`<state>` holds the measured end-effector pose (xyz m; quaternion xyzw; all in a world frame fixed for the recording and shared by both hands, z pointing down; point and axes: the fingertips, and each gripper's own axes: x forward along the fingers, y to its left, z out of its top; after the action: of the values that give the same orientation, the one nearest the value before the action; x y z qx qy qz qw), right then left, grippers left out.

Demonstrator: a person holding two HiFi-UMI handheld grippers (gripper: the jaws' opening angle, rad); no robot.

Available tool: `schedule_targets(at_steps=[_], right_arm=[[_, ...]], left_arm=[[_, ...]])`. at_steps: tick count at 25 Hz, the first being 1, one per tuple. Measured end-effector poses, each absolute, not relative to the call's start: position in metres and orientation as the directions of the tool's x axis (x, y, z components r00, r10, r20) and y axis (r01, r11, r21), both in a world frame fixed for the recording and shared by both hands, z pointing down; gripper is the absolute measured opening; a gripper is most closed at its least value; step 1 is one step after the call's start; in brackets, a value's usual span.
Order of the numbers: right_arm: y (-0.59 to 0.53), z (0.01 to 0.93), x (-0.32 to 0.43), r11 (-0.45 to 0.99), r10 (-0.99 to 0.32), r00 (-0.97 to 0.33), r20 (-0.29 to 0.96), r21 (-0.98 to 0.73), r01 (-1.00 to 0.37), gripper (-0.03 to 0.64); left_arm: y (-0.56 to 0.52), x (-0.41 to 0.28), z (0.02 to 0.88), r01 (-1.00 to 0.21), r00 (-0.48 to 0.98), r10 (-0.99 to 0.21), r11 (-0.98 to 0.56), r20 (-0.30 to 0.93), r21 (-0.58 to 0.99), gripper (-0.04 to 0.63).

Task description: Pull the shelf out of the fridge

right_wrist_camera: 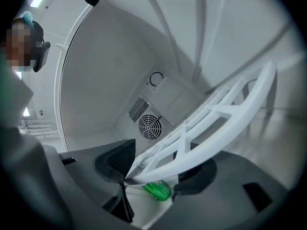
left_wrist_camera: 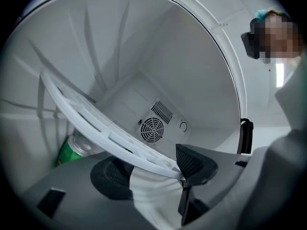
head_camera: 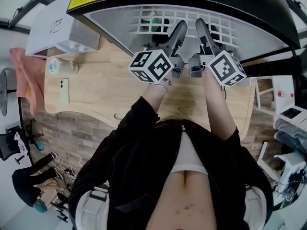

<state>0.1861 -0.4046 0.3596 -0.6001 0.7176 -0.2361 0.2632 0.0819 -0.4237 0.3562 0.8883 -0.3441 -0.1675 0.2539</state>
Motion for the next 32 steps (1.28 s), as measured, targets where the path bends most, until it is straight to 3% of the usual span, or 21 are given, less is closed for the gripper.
schedule_targets(at_steps=[9, 32], right_arm=[[-0.404, 0.361, 0.186, 0.119, -0.993, -0.103, -0.060, -0.562, -0.819, 0.258], [-0.392, 0.363, 0.185, 0.098, -0.995, -0.088, -0.044, -0.562, -0.821, 0.258]], left_arm=[[-0.431, 0.088, 0.356, -0.549, 0.724, -0.685, -0.644, -0.082, 0.533, 0.270], [-0.420, 0.084, 0.358, -0.558, 0.718, -0.692, -0.637, -0.075, 0.532, 0.270]])
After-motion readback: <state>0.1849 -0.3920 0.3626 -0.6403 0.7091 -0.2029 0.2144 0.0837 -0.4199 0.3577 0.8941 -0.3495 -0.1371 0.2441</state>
